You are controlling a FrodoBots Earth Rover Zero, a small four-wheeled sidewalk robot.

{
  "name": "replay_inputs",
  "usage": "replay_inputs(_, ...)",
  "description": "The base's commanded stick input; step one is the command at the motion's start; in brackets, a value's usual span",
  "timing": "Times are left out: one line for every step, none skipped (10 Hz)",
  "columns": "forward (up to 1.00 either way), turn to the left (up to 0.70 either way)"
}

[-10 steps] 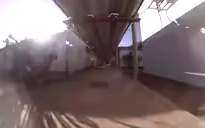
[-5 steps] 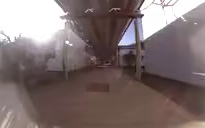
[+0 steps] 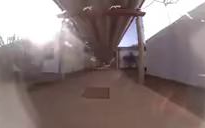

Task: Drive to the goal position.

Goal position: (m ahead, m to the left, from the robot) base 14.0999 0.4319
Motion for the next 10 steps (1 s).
replay_inputs(0.7,0.0)
replay_inputs(0.7,0.0)
replay_inputs(0.7,0.0)
replay_inputs(0.7,0.0)
replay_inputs(0.7,0.0)
replay_inputs(0.7,0.0)
replay_inputs(0.7,0.0)
replay_inputs(0.7,0.0)
replay_inputs(0.7,0.0)
replay_inputs(0.7,0.0)
